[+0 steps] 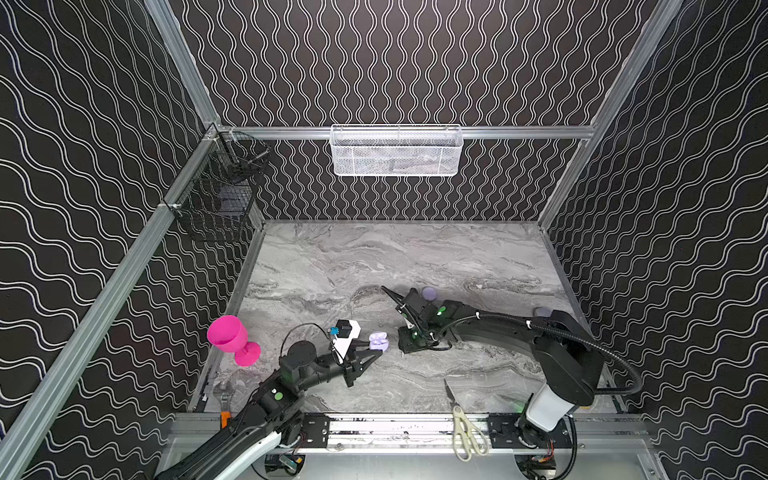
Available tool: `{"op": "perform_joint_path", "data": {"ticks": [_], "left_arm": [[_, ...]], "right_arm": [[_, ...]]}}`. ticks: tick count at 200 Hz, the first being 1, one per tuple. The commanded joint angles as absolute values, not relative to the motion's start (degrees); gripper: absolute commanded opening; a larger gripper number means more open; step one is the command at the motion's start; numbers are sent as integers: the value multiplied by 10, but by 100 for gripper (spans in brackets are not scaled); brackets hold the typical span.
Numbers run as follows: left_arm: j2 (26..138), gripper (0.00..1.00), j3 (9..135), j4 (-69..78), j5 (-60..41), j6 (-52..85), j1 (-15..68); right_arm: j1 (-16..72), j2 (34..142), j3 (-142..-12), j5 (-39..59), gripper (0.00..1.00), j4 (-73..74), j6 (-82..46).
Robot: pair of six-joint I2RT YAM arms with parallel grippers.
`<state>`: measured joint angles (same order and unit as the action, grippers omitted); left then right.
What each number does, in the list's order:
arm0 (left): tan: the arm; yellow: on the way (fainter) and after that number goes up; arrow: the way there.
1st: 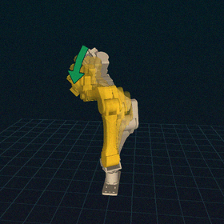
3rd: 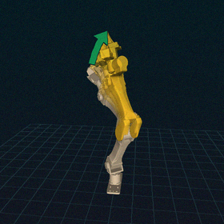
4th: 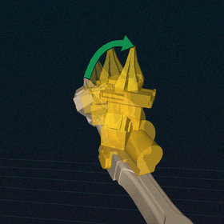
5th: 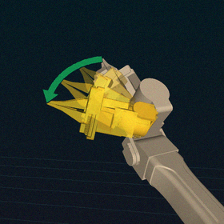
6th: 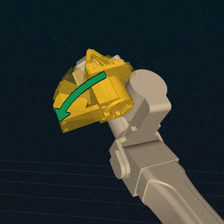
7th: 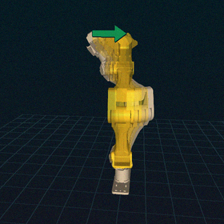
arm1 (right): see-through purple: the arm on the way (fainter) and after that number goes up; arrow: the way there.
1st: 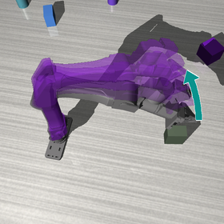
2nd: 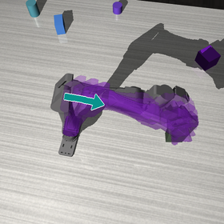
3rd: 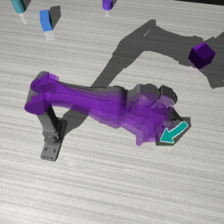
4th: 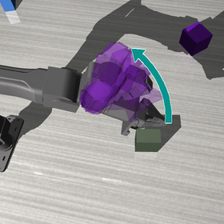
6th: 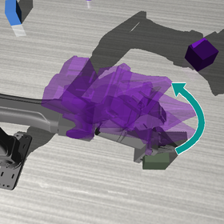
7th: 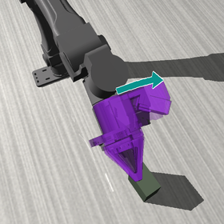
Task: Insert the wireless bluetooth earbuds into the charging case
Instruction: 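Move the right gripper over a lavender earbud on the table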
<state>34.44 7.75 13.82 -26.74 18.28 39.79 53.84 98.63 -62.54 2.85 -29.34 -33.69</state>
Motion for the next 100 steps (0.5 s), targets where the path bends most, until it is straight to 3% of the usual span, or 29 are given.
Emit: {"op": "perform_joint_path", "data": {"ticks": [1, 100], "left_arm": [[343, 21, 75, 155, -280, 190, 399], [331, 21, 75, 151, -281, 191, 400]], "right_arm": [[540, 997, -635, 9, 41, -312, -354], [543, 1034, -650, 4, 35, -309, -370]]}}
